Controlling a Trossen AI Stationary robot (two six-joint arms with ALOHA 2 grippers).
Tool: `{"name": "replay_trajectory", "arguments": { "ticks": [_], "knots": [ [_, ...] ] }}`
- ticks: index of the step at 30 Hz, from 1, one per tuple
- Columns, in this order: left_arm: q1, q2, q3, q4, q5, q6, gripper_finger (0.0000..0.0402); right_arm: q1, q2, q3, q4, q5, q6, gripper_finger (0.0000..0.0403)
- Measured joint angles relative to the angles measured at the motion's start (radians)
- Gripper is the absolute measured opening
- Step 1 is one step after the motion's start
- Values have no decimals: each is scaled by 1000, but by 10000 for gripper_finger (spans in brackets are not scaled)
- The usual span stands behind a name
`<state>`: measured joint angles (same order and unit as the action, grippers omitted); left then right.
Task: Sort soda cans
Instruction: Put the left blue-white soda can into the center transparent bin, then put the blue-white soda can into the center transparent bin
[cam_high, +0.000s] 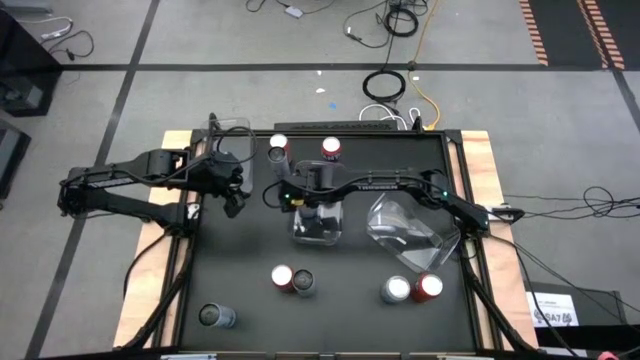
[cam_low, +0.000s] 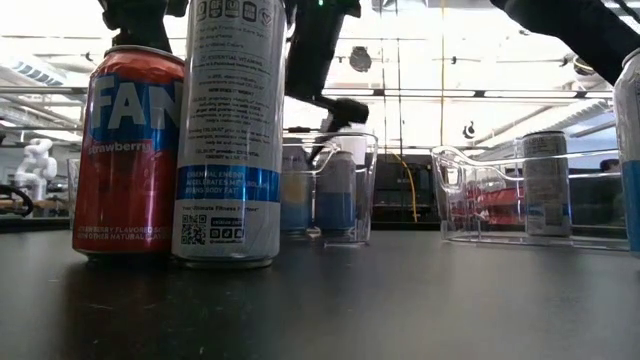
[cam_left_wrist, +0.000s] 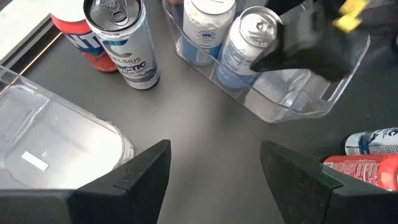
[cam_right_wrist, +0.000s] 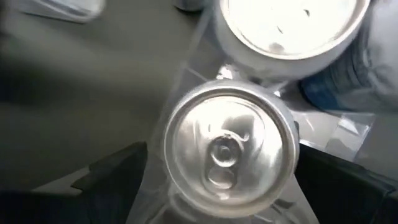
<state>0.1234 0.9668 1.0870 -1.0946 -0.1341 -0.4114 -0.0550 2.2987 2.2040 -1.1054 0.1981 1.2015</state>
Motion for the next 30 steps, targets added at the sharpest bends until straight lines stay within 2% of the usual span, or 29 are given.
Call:
{"name": "replay_trajectory", "arguments": {
  "ticks": [8,15,18,23,26,30],
  "knots": [
    [0,0,0,16,0,0,258,35,-77,105,-26,-18,-130,385],
    [0,0,0,17,0,0,258,88,-187,111,-119,-4,-217,384],
    [0,0,0,16,0,0,258,124,-227,111,-227,37,-214,384],
    [0,0,0,16,0,0,258,216,-253,110,-471,37,-122,384],
    [0,0,0,16,0,0,258,294,-265,94,-454,34,-128,384],
    [0,0,0,16,0,0,258,393,-268,91,-463,61,-59,384]
  ]
}}
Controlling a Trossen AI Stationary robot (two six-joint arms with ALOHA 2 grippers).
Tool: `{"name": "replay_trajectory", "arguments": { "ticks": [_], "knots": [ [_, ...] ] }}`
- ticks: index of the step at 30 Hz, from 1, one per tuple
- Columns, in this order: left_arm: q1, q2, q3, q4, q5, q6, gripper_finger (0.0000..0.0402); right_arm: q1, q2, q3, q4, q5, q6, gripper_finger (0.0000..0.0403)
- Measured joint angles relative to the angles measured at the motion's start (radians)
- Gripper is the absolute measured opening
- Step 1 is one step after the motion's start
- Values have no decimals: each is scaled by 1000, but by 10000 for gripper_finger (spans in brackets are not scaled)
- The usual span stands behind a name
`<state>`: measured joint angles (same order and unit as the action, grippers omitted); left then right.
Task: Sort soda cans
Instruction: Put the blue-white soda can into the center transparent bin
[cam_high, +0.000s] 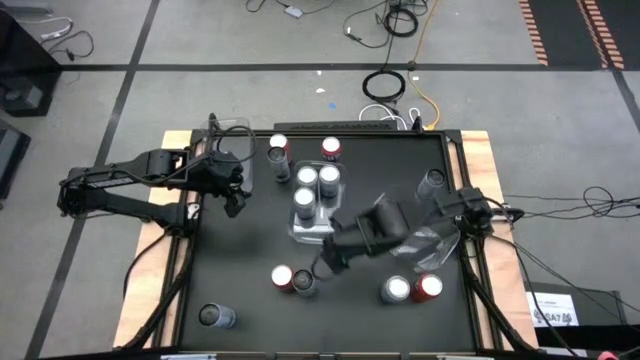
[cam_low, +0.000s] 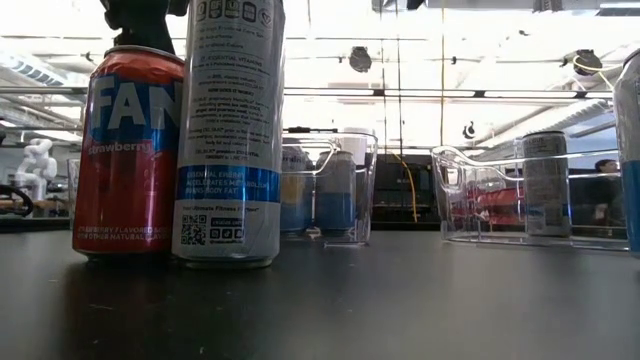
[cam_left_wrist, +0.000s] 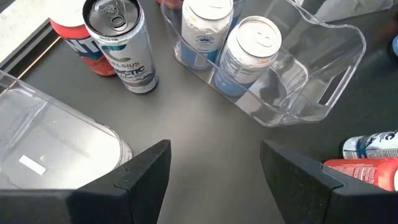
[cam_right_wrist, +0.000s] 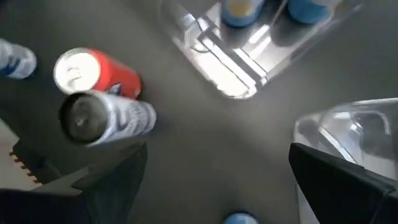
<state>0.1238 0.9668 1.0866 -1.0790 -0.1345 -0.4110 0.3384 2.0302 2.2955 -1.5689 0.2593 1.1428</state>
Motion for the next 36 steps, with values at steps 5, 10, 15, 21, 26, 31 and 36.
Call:
{"name": "replay_trajectory", "arguments": {
  "ticks": [5,10,15,21,26,31,36],
  "knots": [
    [0,0,0,0,0,0,258,105,-1,-3,-1,21,87,384],
    [0,0,0,0,0,0,258,205,-1,-3,-1,31,179,384],
    [0,0,0,0,0,0,258,279,1,-24,-2,57,236,384],
    [0,0,0,0,0,0,258,291,1,-38,-2,54,260,384],
    [0,0,0,0,0,0,258,281,1,-38,-2,57,259,384],
    [0,0,0,0,0,0,258,259,1,-38,-2,64,262,384],
    [0,0,0,0,0,0,258,269,2,-41,-1,77,280,384]
  ]
}}
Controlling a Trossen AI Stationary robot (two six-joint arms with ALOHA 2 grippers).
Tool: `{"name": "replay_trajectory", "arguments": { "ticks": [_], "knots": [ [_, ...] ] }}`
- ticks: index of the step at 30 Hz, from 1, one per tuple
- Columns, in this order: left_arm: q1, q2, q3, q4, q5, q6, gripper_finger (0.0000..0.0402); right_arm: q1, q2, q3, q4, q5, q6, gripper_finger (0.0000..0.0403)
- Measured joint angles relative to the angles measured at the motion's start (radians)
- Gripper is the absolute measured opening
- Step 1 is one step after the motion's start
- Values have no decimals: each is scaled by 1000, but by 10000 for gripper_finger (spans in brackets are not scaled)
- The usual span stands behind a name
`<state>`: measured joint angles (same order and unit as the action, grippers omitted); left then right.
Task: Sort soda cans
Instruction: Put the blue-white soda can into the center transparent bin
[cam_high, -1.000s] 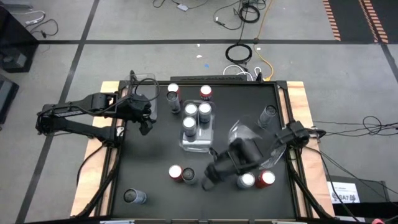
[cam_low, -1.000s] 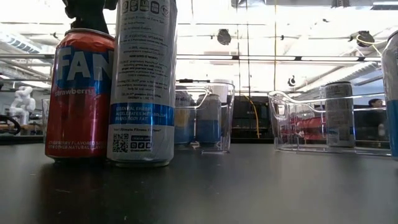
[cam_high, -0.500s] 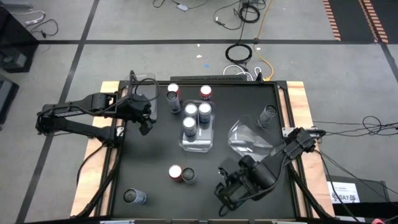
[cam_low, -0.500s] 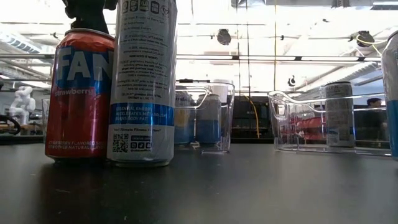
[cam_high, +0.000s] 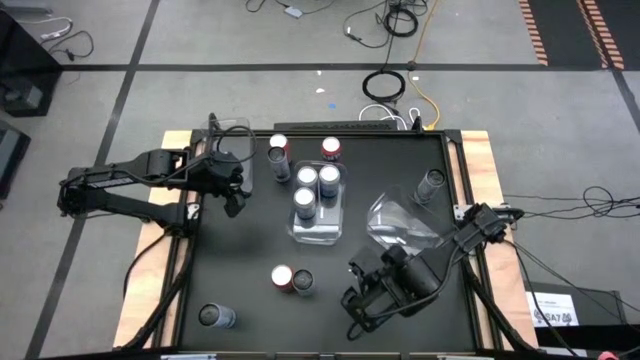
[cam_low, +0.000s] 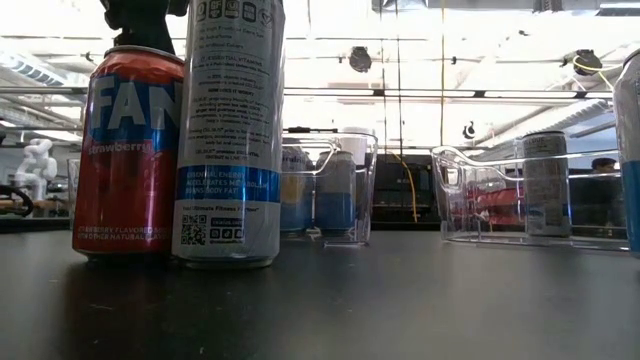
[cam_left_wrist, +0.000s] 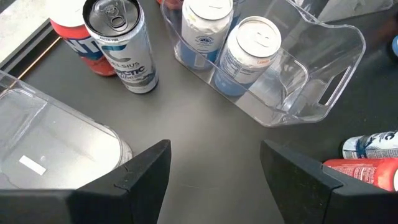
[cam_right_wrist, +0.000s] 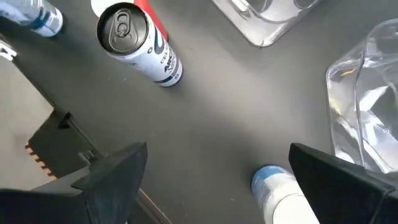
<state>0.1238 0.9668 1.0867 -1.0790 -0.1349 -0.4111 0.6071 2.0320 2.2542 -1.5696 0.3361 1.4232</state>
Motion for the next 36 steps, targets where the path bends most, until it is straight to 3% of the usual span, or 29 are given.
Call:
{"name": "replay_trajectory", "arguments": {
  "ticks": [7,15,19,32,36],
  "knots": [
    [0,0,0,0,0,0,258,72,3,-96,-1,-42,155,384],
    [0,0,0,0,0,0,258,121,2,-310,-3,-182,469,384],
    [0,0,0,0,0,0,258,114,-23,-387,2,-182,610,384],
    [0,0,0,0,0,0,258,40,-144,-582,142,-220,683,384],
    [0,0,0,0,0,0,258,33,-149,-624,175,-279,684,384]
  ]
}}
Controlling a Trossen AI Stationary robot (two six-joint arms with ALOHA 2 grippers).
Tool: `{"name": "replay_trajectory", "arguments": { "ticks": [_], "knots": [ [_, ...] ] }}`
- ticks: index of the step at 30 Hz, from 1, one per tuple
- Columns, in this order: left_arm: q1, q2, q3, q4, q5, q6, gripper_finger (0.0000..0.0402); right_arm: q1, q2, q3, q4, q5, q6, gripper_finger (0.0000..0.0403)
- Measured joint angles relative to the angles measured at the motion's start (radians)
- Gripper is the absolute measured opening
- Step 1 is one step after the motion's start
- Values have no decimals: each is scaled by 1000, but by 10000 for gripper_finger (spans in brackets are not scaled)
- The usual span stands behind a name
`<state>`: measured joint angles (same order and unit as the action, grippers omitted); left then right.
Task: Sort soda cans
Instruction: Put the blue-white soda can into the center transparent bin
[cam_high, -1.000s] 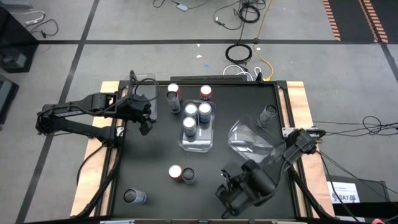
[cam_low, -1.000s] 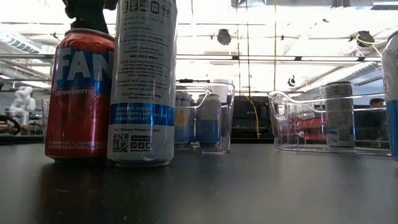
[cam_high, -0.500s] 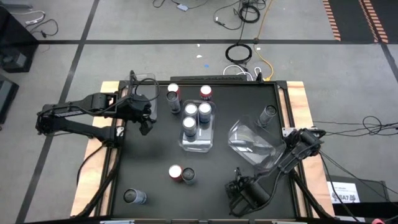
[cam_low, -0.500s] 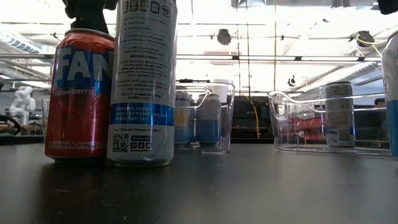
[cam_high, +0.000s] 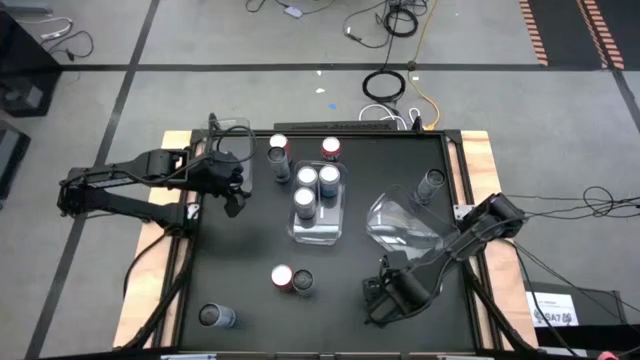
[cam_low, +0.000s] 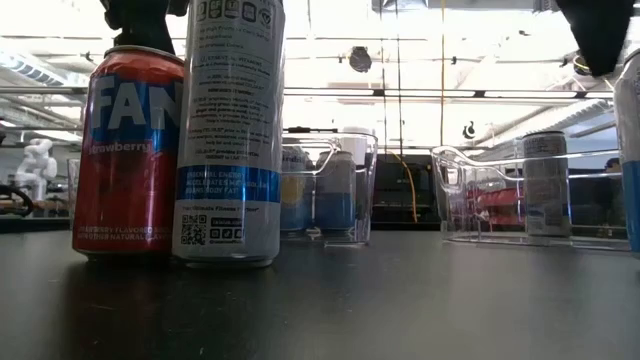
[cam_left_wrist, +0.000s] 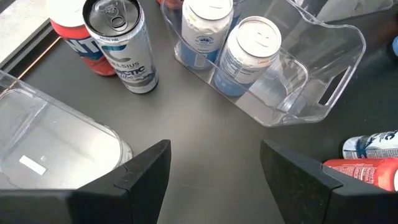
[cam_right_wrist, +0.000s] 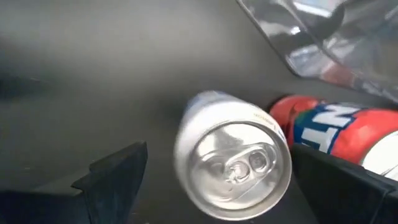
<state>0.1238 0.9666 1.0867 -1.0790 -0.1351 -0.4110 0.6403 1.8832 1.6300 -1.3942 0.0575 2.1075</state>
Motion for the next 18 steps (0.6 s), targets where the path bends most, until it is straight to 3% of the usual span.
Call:
{"name": "replay_trajectory", "arguments": {
  "ticks": [11,18],
  "knots": [
    [0,0,0,0,0,0,258,-8,2,-146,206,-36,-23,380],
    [0,0,0,0,0,0,258,-35,2,-147,188,-34,-90,323]
  ]
}}
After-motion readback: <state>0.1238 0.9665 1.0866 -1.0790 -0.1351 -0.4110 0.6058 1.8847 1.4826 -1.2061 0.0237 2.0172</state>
